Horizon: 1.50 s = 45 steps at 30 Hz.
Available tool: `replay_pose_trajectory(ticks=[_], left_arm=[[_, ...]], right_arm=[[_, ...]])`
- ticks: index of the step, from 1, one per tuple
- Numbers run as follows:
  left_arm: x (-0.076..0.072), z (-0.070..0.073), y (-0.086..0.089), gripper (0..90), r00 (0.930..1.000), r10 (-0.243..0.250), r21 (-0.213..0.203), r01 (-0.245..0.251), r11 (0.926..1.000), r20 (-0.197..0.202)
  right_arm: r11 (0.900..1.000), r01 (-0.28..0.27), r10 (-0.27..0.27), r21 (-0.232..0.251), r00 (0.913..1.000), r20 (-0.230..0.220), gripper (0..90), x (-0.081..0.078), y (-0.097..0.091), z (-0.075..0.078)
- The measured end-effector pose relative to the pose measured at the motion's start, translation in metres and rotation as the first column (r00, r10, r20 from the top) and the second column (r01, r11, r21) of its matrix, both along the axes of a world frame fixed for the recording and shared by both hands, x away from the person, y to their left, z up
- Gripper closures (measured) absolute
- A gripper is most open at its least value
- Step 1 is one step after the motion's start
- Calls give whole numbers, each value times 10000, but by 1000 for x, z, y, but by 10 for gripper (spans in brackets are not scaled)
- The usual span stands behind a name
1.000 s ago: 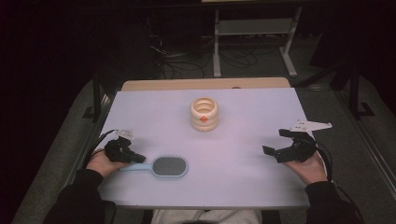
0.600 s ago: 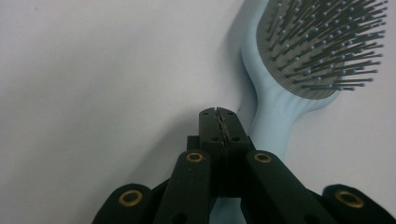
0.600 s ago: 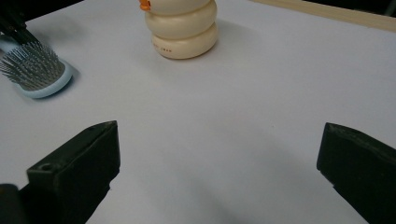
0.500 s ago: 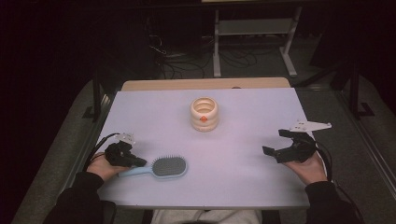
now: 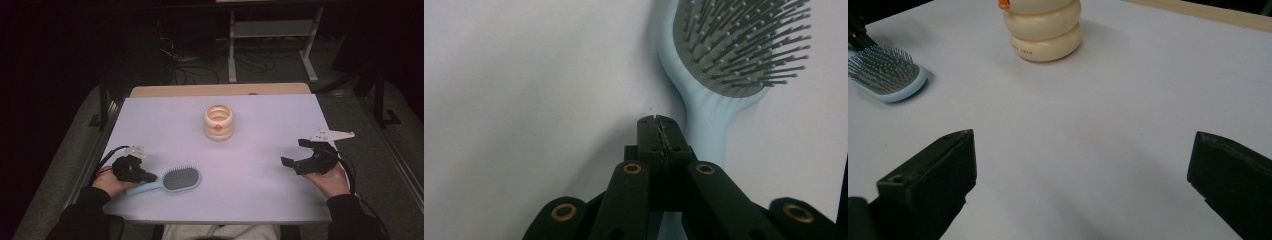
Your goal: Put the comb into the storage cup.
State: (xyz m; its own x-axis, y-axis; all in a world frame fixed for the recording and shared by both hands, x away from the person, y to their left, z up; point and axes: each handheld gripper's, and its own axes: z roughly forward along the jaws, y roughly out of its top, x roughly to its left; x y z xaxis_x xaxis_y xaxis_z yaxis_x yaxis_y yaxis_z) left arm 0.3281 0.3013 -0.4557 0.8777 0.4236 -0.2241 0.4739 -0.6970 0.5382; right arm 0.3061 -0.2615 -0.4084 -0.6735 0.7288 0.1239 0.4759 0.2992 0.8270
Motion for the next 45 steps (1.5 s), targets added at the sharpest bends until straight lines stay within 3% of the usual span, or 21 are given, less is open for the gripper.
replay_pose_trajectory(ticks=[5,10,16,23,31,40,45], left_arm=[[0,4,4,900,9994,213,-161,-208,9997,271],[0,10,11,849,9983,420,-569,-397,9976,395],[-1,22,19,774,9978,331,-1210,-259,9923,581],[-2,32,19,583,9972,379,-1649,-268,9859,645],[-3,43,14,352,9958,507,-1816,-361,9827,762],[-1,50,4,111,9942,312,-1540,-151,9880,1031],[1,55,-3,0,9924,226,-1185,-81,9929,1211]], right_arm=[[10000,-14,14,17,10000,-12,0,0,0,0],[10000,-59,59,-3,10000,-69,0,0,0,-1],[10000,-70,70,5,10000,-45,0,0,1,-1],[10000,-77,77,4,10000,-51,0,0,1,-1],[9999,-107,107,23,9999,-64,0,0,1,0],[9999,-81,80,-111,9999,-109,0,0,2,-1],[9999,-89,88,-115,9999,-101,0,0,2,-1]])
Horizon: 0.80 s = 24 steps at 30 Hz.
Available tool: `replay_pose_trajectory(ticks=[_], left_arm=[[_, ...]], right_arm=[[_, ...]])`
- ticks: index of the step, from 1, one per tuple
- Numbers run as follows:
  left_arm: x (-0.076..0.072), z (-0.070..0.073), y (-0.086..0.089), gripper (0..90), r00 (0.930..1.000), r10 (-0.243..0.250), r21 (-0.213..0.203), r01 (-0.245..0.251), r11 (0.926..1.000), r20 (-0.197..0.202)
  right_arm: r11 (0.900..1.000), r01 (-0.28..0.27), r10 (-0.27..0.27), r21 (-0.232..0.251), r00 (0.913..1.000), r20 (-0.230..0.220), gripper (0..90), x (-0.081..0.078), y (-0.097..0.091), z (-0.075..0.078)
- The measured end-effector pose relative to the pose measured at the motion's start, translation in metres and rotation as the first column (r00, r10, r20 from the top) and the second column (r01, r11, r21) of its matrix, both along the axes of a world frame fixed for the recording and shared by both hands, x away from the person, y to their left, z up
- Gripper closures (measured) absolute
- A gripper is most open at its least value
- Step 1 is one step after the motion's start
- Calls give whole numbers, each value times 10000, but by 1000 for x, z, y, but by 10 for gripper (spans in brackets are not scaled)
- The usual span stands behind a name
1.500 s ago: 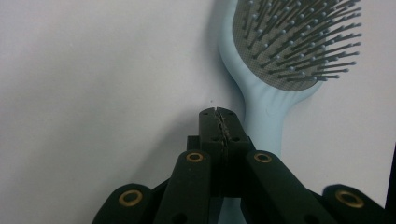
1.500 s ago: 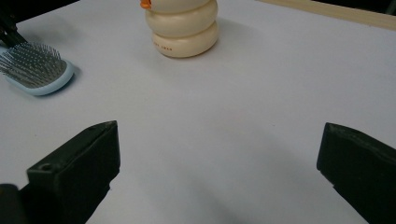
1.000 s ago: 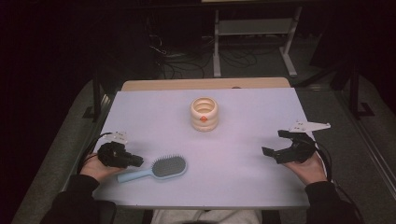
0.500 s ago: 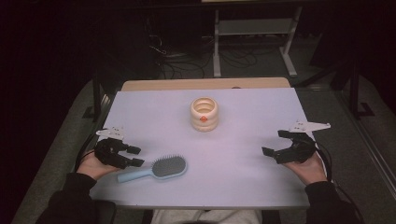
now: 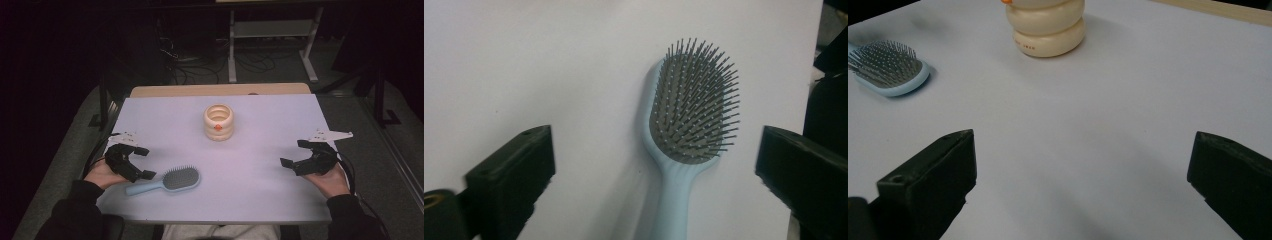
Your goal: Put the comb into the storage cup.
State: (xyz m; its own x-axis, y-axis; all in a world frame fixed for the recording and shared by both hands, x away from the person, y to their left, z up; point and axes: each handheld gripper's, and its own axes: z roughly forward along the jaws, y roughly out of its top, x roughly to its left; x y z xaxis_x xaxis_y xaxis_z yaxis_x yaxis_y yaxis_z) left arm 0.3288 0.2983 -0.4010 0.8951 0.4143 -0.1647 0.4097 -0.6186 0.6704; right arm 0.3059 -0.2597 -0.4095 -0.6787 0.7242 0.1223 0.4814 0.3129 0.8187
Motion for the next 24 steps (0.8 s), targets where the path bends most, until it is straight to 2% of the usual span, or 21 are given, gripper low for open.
replay_pose_trajectory(ticks=[5,11,17,24], left_arm=[[1,5,-8,0,9996,-246,-14,246,9997,108],[2,5,-24,0,9977,-544,532,521,9972,413],[4,-1,-38,0,9956,-913,742,894,9932,229],[3,-5,-50,0,9928,-1180,874,1156,9894,224]], right_arm=[[10000,-2,2,20,10000,16,0,0,0,0],[10000,-4,4,34,10000,24,0,0,0,0],[10000,-22,22,35,10000,25,0,0,0,0],[10000,-32,32,47,10000,38,0,0,0,0]])
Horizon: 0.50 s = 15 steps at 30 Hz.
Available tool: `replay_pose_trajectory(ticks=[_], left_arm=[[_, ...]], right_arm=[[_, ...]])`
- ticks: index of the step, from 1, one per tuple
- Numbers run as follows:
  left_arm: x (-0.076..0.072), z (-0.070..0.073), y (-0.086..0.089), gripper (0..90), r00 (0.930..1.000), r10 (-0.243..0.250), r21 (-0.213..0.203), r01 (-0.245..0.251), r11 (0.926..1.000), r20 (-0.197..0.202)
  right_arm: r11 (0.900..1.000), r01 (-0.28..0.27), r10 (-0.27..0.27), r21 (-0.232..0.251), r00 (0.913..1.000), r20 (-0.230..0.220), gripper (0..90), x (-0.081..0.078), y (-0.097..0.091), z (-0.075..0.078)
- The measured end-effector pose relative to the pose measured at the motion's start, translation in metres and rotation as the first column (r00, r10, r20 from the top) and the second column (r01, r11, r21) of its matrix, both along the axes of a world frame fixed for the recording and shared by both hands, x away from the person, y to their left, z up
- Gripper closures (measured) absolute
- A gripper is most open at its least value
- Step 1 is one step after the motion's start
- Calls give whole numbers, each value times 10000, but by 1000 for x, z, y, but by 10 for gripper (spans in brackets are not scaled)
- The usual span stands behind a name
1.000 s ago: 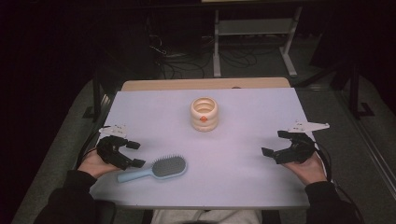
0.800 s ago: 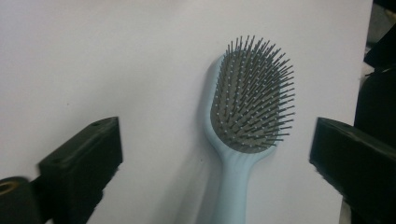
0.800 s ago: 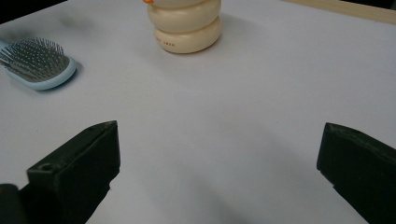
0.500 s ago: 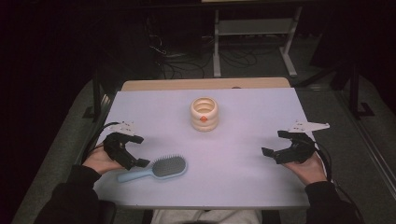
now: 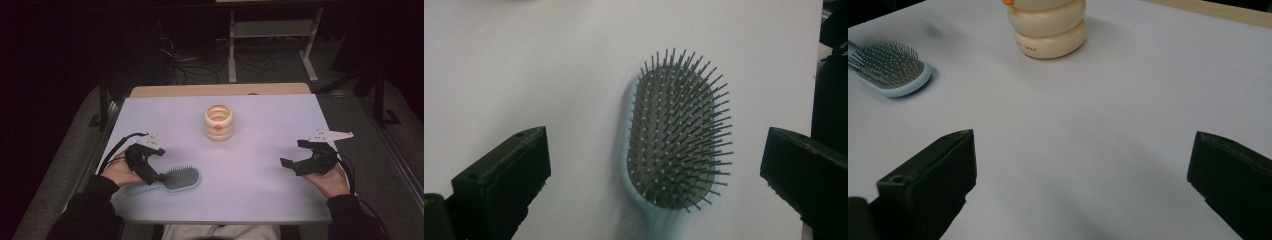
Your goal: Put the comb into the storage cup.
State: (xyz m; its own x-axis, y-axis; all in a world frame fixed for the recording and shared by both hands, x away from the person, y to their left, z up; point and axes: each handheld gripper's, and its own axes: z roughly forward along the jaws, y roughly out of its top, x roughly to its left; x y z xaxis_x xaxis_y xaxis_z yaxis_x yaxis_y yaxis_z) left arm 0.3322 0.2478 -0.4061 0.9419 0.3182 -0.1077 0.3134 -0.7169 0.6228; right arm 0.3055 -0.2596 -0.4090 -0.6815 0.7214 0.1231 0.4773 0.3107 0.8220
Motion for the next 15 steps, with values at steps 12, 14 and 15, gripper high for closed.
replay_pose_trajectory(ticks=[12,14,15], left_arm=[[-1,-14,-17,0,9989,-474,527,475,9975,-23],[-1,-16,-20,0,9988,-498,631,497,9968,4],[-1,-17,-21,0,9986,-537,680,535,9962,12]], right_arm=[[10000,-42,42,-49,10000,-5,0,0,2,0],[10000,-52,52,-66,10000,-9,0,0,2,-1],[10000,-52,52,-78,10000,-19,0,0,2,-1]])
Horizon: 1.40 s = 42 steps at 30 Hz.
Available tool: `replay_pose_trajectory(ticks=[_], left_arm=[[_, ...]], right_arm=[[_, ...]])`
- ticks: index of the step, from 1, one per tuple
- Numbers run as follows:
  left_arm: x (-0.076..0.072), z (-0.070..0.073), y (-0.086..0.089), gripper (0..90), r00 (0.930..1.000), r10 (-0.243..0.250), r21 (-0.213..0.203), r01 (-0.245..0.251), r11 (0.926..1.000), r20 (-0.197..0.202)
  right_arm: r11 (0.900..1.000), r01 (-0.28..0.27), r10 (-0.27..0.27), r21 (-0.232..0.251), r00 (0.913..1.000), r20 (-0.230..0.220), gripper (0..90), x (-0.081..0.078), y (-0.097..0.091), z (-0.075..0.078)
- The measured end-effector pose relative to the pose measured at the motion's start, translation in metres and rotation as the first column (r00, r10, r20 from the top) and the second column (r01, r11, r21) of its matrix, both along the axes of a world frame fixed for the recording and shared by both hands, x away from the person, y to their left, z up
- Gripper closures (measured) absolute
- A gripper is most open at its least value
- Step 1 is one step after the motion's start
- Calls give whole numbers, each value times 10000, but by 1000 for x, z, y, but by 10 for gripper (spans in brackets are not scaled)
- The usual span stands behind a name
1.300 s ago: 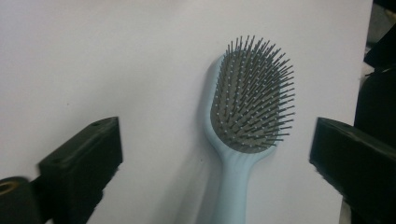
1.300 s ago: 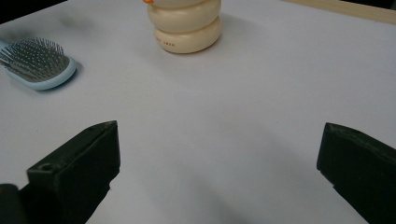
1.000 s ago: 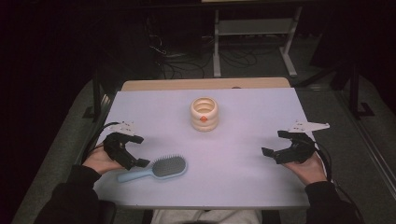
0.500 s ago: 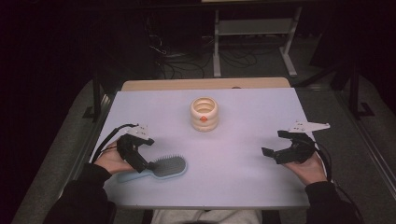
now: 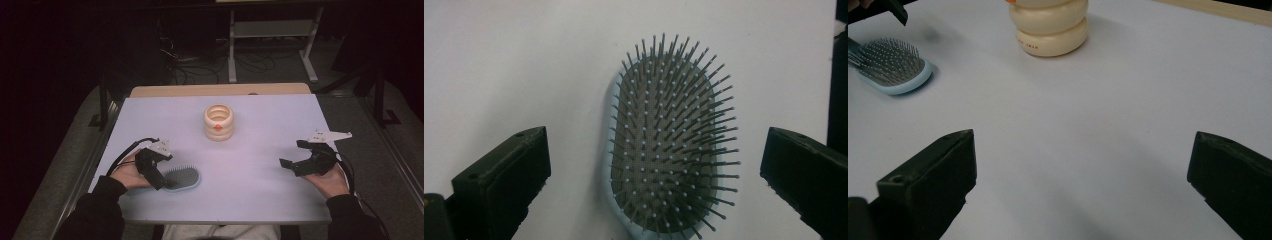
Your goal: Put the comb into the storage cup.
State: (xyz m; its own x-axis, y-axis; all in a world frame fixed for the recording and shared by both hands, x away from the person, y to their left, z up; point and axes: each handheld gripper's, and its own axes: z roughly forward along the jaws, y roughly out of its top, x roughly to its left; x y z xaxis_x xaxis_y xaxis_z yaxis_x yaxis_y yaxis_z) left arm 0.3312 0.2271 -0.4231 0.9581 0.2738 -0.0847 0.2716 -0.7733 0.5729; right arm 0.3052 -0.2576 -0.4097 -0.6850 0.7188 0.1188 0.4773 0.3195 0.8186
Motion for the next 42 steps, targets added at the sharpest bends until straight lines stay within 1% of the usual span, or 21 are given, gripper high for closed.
replay_pose_trajectory(ticks=[12,19,28,35,40,42], left_arm=[[-1,-12,-12,0,9997,-241,272,243,9993,-83],[-1,-15,-16,0,9995,-301,413,305,9987,-94],[-4,-23,-23,9,9984,-556,762,562,9955,-103],[-4,-28,-25,9,9985,-544,952,539,9940,23],[-5,-29,-26,24,9976,-604,1063,566,9927,328],[-6,-30,-26,32,9974,-627,1077,586,9925,356]], right_arm=[[10000,-28,28,-57,10000,2,0,0,0,0],[10000,-43,43,-62,10000,-35,0,0,1,-1],[10000,-46,46,-76,10000,-29,0,0,1,-1],[9999,-70,70,-100,10000,-33,0,0,1,-1],[9999,-86,85,-53,10000,-41,0,0,1,-1],[10000,-81,81,-36,10000,-17,0,0,1,0]])
